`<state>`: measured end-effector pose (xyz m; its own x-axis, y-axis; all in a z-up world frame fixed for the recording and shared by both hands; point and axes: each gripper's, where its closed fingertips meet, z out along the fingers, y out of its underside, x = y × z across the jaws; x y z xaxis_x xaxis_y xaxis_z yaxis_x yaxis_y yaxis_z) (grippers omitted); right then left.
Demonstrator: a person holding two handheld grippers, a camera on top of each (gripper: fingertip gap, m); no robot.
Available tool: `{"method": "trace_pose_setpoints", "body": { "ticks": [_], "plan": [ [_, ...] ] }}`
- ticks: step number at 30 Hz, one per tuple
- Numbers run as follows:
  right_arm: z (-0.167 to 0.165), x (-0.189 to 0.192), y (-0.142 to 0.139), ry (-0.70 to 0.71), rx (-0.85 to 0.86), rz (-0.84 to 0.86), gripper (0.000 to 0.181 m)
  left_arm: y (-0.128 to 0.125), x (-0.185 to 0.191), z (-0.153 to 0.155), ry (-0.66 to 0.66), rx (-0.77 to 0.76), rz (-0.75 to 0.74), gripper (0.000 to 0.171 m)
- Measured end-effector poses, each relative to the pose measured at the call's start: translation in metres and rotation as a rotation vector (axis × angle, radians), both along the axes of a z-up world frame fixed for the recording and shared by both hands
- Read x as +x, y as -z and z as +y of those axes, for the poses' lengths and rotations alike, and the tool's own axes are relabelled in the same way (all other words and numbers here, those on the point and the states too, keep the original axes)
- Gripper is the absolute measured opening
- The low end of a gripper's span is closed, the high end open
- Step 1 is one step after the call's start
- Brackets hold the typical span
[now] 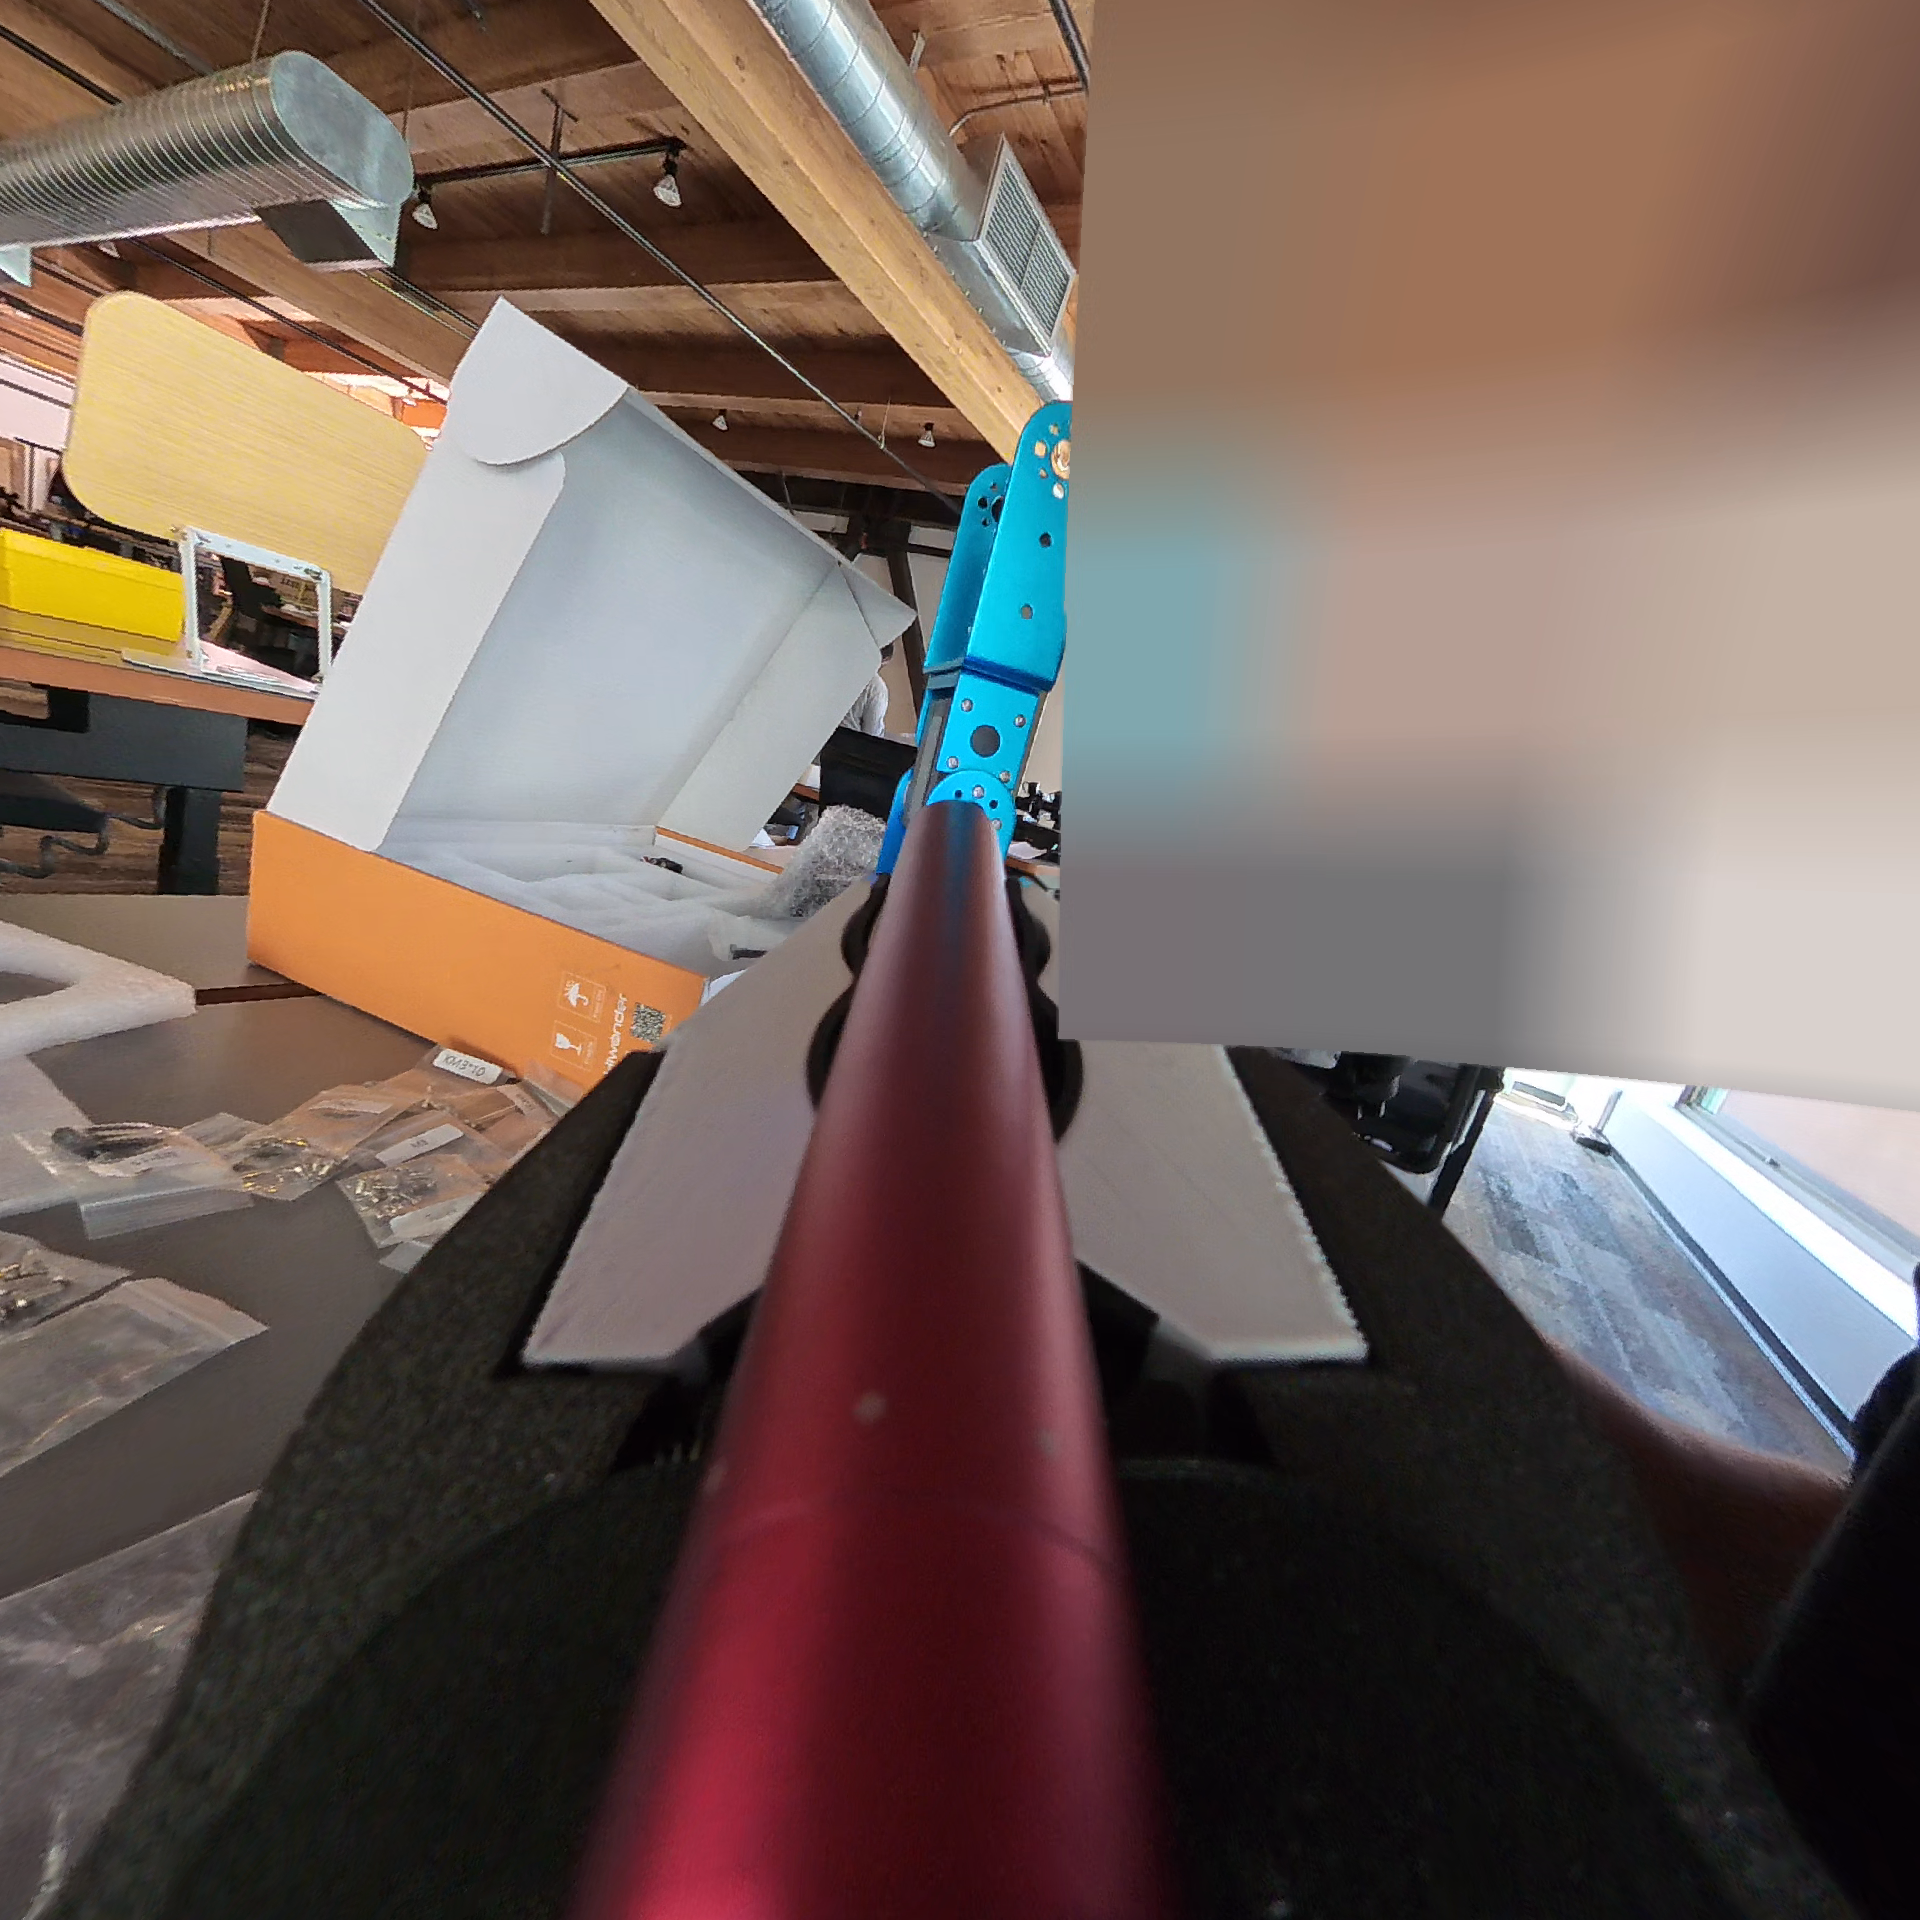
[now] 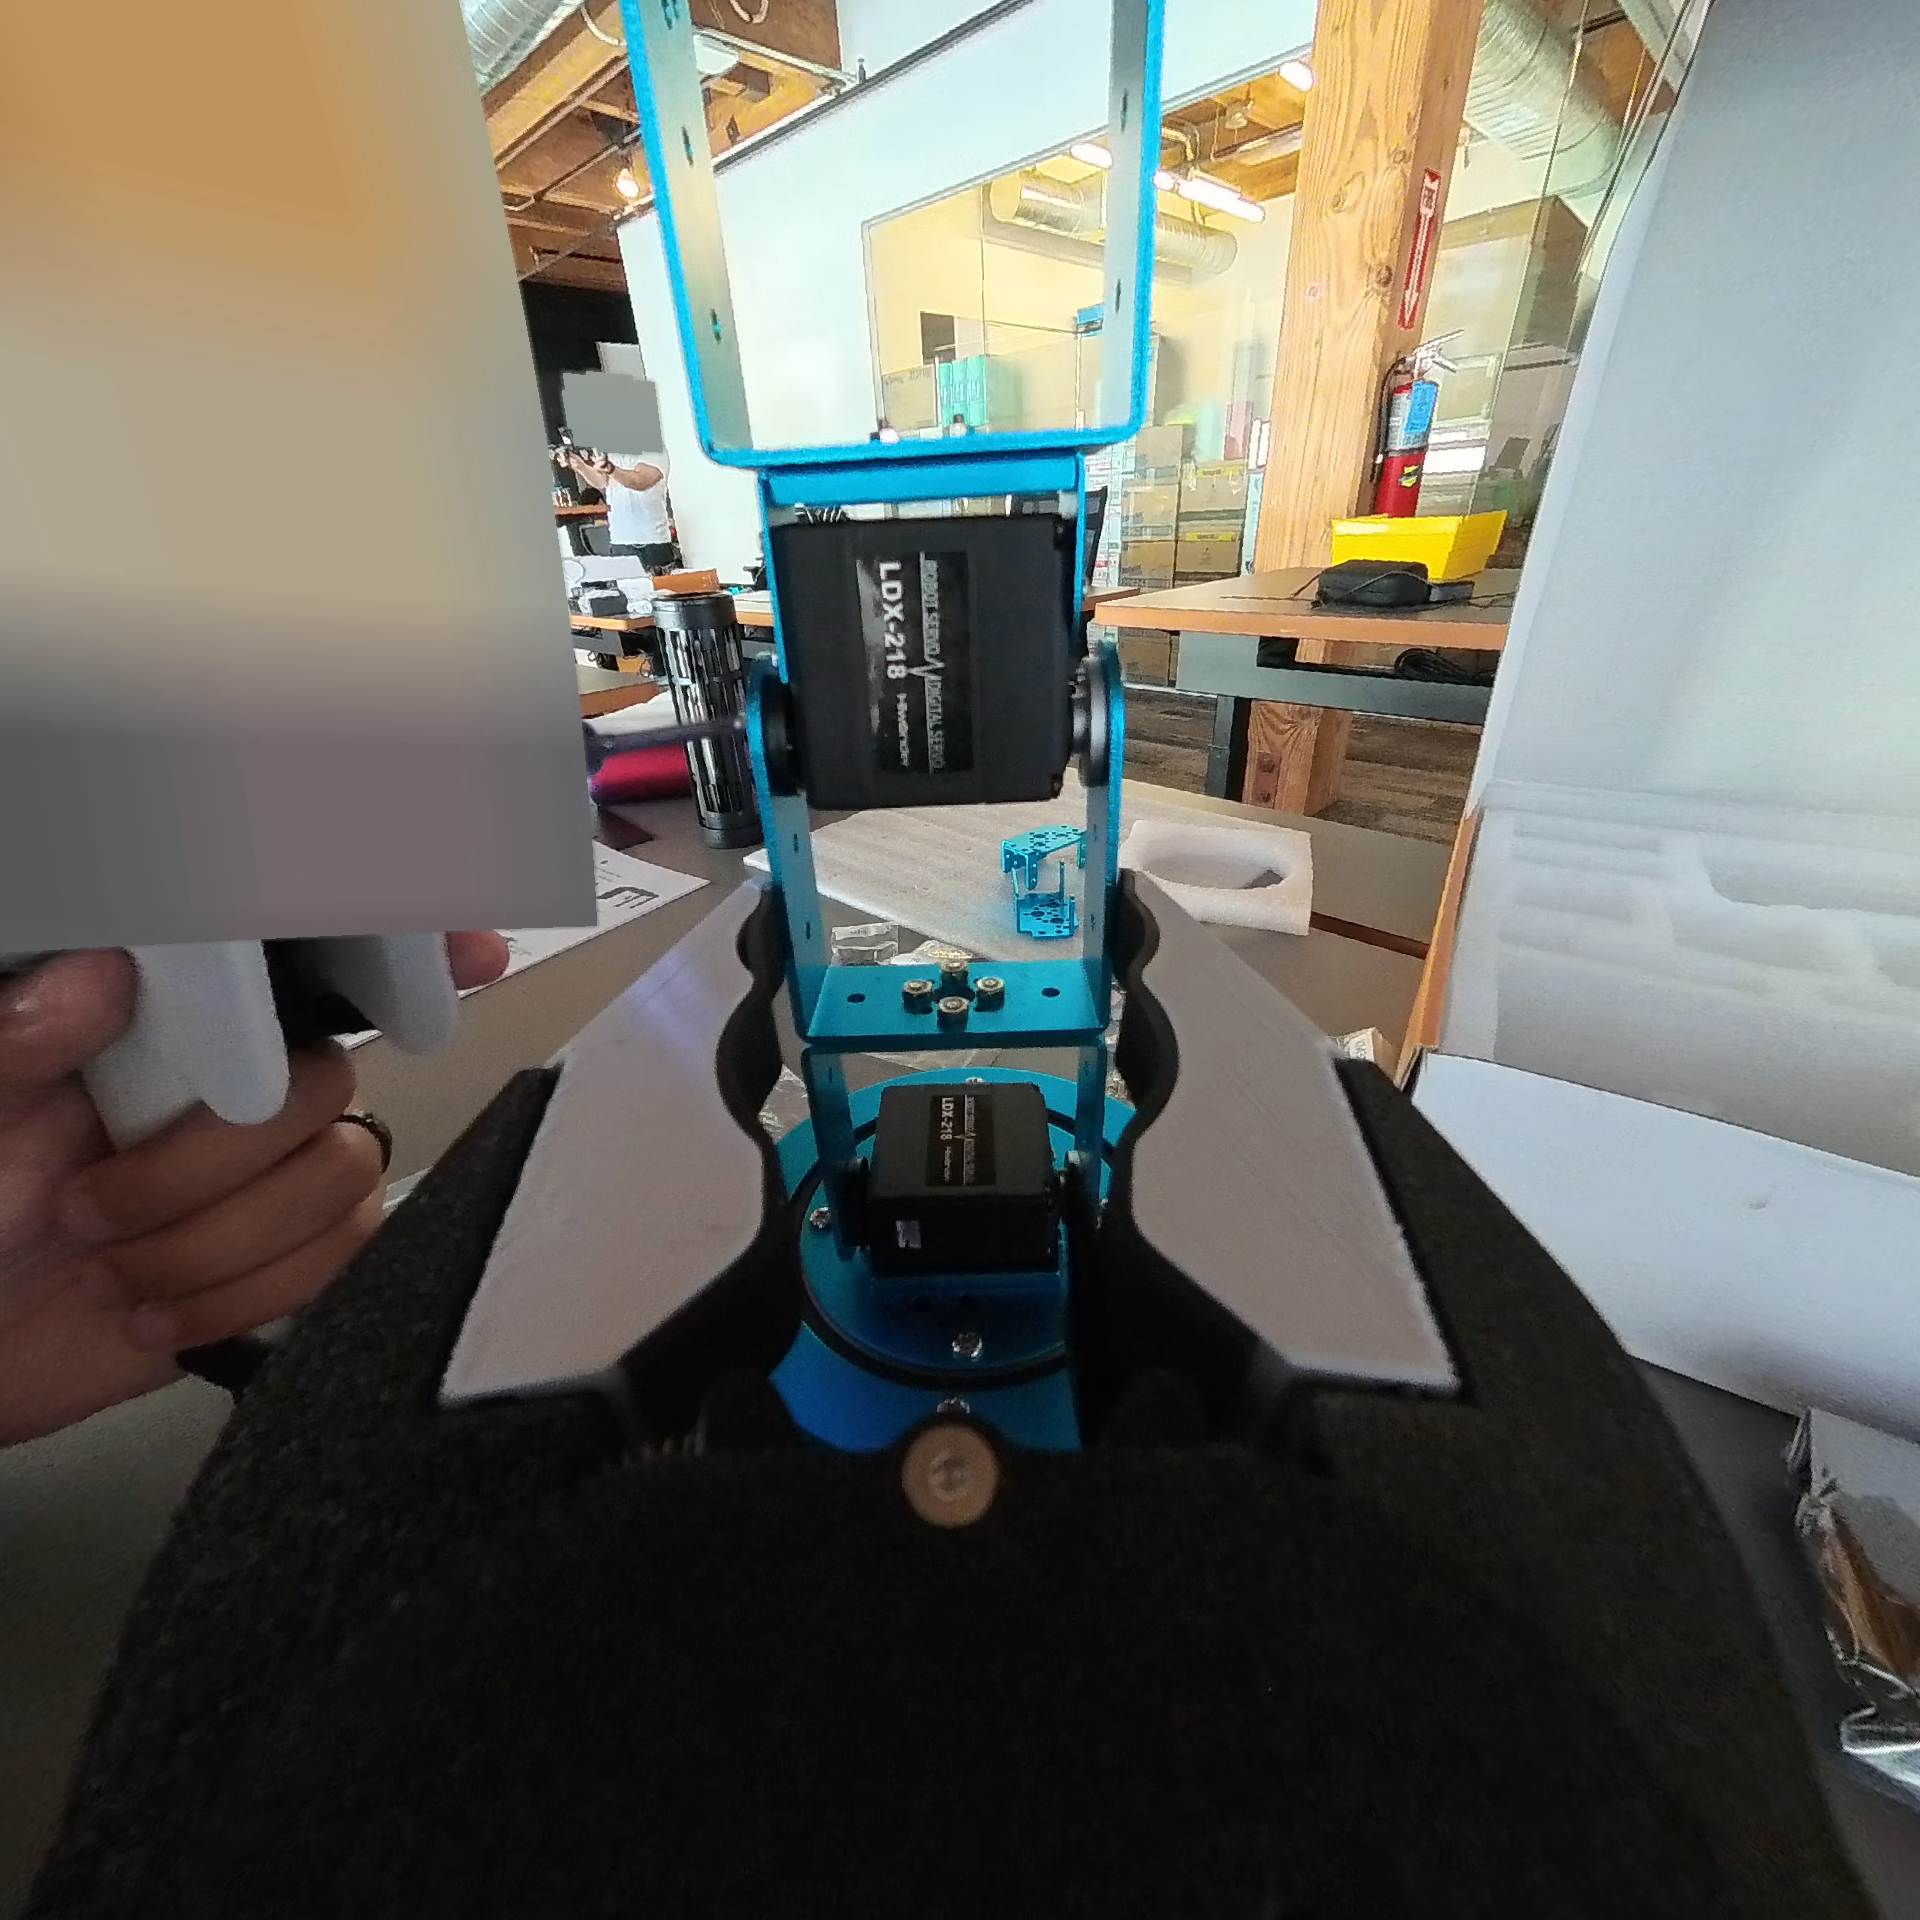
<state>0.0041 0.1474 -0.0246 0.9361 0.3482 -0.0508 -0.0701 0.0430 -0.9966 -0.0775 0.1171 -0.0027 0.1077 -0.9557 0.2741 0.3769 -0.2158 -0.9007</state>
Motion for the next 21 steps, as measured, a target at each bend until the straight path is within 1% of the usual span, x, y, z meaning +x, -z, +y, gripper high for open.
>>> {"method": "trace_pose_setpoints", "body": {
  "ticks": [8,10,13,18,21],
  "plan": [
    [0.0001,0.0001,0.0003,0.0,0.001,0.0,0.063,0.0006,-0.0027,-0.0003,0.004,-0.002,0.003,0.02],
    [0.0,0.0002,0.0004,0.001,0.001,-0.001,0.063,0.0003,-0.0017,-0.0009,0.006,0.004,0.003,0.022],
    [-0.0003,0.0003,0.0004,0.001,0.0,-0.001,0.063,-0.0001,-0.0014,0.0019,-0.013,0.02,0.013,0.02],
    [-0.0005,0.0002,0.0006,0.002,0.0,-0.003,0.062,0.0001,0.0006,0.0002,0.009,0.009,0.009,0.02],
    [-0.0006,0.0002,0.0007,0.001,0.0,-0.004,0.063,0.0,0.001,-0.0002,-0.001,0.021,0.013,0.02]
  ]
}}
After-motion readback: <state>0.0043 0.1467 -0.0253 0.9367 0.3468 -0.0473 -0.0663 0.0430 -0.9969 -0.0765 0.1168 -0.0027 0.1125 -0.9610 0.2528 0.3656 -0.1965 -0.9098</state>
